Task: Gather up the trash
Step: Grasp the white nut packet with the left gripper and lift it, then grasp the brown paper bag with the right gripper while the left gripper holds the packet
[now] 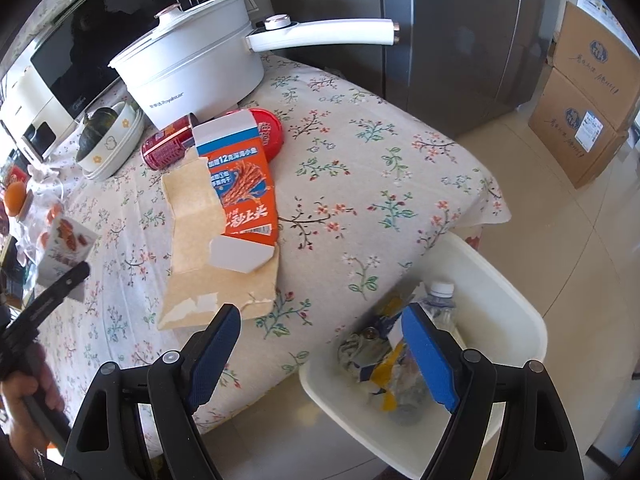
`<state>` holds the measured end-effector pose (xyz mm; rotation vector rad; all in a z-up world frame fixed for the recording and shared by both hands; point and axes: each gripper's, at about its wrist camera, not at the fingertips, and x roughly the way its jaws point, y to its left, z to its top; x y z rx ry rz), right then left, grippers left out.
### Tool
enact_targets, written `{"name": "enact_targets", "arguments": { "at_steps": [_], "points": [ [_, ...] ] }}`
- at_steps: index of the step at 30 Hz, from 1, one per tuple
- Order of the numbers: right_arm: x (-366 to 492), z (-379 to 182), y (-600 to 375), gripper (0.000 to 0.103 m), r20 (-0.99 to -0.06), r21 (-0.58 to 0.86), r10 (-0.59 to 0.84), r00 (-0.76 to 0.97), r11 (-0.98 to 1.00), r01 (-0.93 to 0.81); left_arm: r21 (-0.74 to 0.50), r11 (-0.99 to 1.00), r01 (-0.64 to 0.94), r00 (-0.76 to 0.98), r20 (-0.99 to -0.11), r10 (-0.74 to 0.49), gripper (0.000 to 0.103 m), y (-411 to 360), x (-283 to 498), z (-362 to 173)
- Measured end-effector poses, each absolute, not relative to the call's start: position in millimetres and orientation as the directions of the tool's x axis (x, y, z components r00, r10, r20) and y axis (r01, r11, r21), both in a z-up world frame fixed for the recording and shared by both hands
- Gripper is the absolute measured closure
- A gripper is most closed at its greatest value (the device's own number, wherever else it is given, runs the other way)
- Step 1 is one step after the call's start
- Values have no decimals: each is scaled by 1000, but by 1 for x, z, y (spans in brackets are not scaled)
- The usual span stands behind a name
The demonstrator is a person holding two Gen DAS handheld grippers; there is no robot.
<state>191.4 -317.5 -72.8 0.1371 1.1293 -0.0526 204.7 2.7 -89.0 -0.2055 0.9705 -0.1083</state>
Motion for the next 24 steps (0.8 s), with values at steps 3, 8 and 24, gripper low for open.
{"name": "enact_targets", "arguments": {
  "at_steps": [3, 8, 24],
  "points": [
    [200, -80, -308, 19, -903, 83, 31, 429, 991, 103, -198, 980, 17, 558, -812, -174, 81, 9, 188, -81],
    [213, -101, -297, 19, -906, 153, 94, 412, 982, 113, -159, 984, 81, 565, -806, -177, 81, 13, 163, -72],
    [221, -127, -276, 37, -907, 223, 150, 394, 964, 147, -106, 986, 127, 566, -808, -160, 81, 25, 135, -70]
  ]
}}
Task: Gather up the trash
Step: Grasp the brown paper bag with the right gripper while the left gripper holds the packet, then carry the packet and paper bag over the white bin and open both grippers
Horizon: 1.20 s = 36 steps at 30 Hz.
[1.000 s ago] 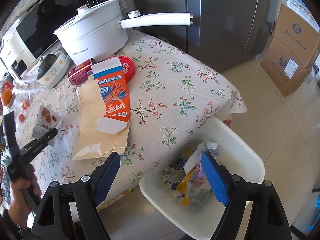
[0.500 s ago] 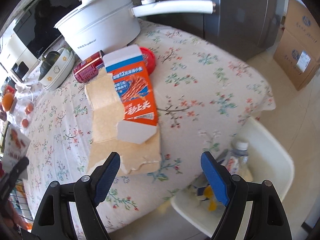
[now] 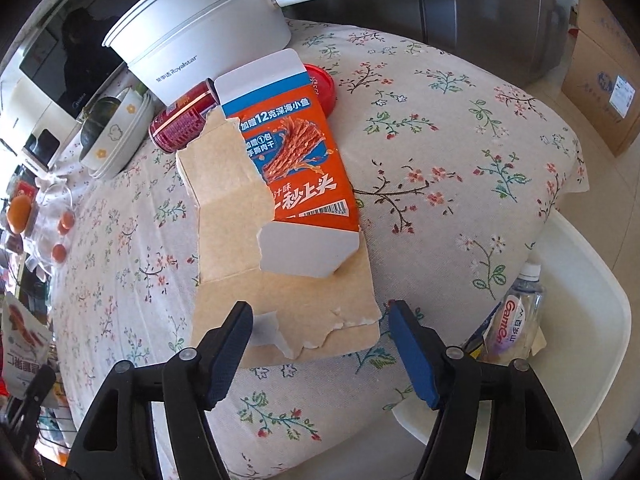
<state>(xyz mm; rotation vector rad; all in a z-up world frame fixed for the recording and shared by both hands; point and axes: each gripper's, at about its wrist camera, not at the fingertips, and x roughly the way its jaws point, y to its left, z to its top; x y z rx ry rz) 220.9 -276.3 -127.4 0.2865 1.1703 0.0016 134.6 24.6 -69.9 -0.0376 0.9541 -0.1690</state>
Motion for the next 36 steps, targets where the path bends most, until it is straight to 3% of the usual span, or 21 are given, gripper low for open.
{"name": "enact_targets", "arguments": {
  "at_steps": [8, 14, 19, 36],
  "points": [
    [215, -119, -279, 80, -883, 287, 199, 424, 945, 155, -103, 986, 134, 570, -806, -161, 81, 21, 132, -69],
    [203, -80, -277, 93, -833, 315, 237, 500, 946, 76, -110, 984, 138, 580, -797, -170, 81, 21, 130, -64],
    [189, -44, -270, 100, -788, 303, 250, 563, 953, 1, -126, 982, 142, 593, -784, -186, 81, 21, 126, -58],
    [113, 32, -322, 100, -667, 122, 64, 742, 992, 23, -158, 963, 217, 603, -755, -259, 81, -12, 116, -45]
  ]
}}
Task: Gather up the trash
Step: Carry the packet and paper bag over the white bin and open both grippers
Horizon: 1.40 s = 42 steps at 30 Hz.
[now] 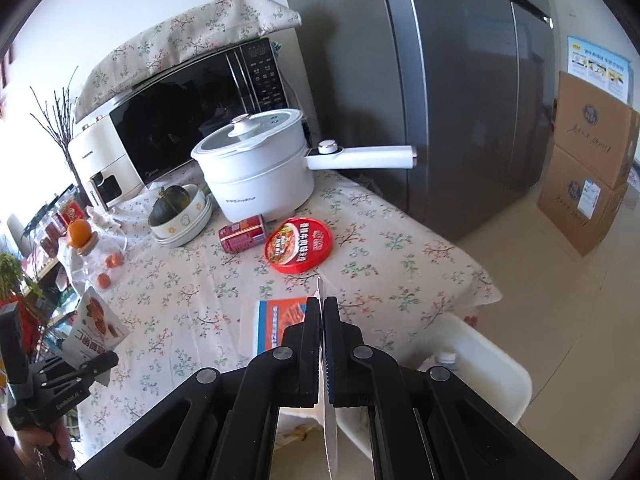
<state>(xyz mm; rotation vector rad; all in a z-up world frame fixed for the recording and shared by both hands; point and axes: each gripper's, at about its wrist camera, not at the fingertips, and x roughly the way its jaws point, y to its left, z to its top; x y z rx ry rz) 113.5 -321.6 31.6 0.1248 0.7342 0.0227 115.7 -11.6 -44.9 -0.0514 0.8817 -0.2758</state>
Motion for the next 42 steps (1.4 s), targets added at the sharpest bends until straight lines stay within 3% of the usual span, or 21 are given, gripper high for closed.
{"name": "enact_targets", "arguments": {
  "at_steps": [7, 14, 28, 30, 32, 34, 42],
  "points": [
    [77, 42, -381, 100, -633, 30, -82, 769, 991, 130, -152, 953, 261, 597, -750, -283, 81, -32, 114, -44],
    [59, 19, -437, 100, -680, -9, -173, 713, 974, 228, -164, 938, 305, 577, -752, -319, 81, -58, 113, -45],
    [91, -52, -445, 98, -809, 29, -94, 580, 980, 199, -176, 868, 464, 488, -767, -416, 81, -137, 101, -56],
    [94, -59, -445, 90, -829, 44, -76, 555, 979, 200, -175, 854, 490, 471, -771, -428, 81, -149, 100, -58],
    [93, -61, -448, 66, -838, 63, -59, 542, 977, 205, -178, 837, 517, 453, -773, -444, 81, -161, 99, -59],
    [89, -58, -452, 50, -829, 80, -55, 556, 973, 215, -174, 819, 547, 433, -778, -455, 81, -175, 97, -60],
    [78, -49, -471, 43, -823, 90, -69, 564, 964, 250, -152, 752, 642, 341, -821, -458, 81, -242, 97, -88]
  ]
}}
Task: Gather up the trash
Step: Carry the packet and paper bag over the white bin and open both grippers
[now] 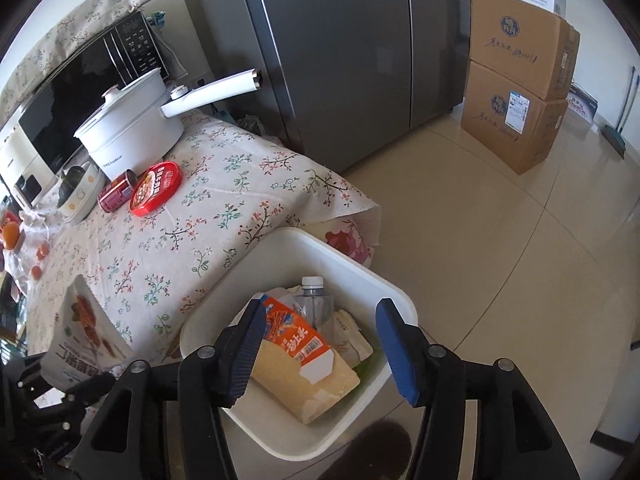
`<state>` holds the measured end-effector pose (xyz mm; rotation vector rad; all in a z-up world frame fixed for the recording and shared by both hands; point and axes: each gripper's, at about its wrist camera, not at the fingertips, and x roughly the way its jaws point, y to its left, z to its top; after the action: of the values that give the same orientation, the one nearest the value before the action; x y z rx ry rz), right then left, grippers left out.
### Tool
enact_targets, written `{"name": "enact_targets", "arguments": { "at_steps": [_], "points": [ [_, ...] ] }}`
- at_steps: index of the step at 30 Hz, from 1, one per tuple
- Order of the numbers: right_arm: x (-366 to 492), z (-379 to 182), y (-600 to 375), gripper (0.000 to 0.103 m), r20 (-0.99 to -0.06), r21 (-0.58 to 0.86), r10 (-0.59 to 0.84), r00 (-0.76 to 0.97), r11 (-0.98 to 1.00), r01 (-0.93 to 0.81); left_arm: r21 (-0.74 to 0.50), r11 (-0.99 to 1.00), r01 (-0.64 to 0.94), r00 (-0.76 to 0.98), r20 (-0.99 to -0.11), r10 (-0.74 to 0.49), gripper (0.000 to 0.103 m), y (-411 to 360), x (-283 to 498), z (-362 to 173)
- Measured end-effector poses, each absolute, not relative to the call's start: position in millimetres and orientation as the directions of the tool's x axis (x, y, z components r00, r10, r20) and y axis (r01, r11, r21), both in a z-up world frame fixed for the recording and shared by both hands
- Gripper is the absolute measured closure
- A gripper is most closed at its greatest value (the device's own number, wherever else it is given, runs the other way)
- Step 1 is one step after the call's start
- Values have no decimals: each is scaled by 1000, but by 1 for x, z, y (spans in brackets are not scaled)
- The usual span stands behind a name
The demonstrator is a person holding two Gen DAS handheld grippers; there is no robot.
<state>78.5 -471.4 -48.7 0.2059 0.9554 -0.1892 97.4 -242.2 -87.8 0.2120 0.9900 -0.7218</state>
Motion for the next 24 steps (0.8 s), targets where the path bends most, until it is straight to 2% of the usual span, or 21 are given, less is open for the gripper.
{"name": "enact_targets", "arguments": {
  "at_steps": [9, 13, 14, 15, 16, 18, 24],
  "points": [
    [71, -52, -487, 35, -837, 38, -115, 534, 963, 266, -204, 735, 647, 269, -841, -470, 81, -285, 112, -117],
    [69, -53, -495, 33, -841, 56, -107, 530, 957, 284, -226, 722, 654, 249, -837, -487, 79, -292, 114, -122],
    [69, -52, -497, 32, -841, 58, -108, 530, 956, 287, -221, 724, 654, 253, -838, -484, 77, -293, 114, -123],
    [69, -52, -498, 32, -840, 59, -109, 531, 955, 290, -219, 721, 657, 255, -836, -485, 69, -295, 115, -124],
    [68, -51, -499, 30, -839, 60, -111, 532, 954, 294, -214, 723, 657, 263, -834, -486, 52, -295, 115, -124],
    [67, -51, -501, 29, -839, 61, -113, 533, 952, 299, -201, 732, 651, 292, -823, -487, 35, -293, 115, -121],
    [68, -51, -498, 28, -839, 55, -118, 532, 953, 298, -191, 745, 639, 312, -820, -479, 31, -279, 117, -115]
  ]
}}
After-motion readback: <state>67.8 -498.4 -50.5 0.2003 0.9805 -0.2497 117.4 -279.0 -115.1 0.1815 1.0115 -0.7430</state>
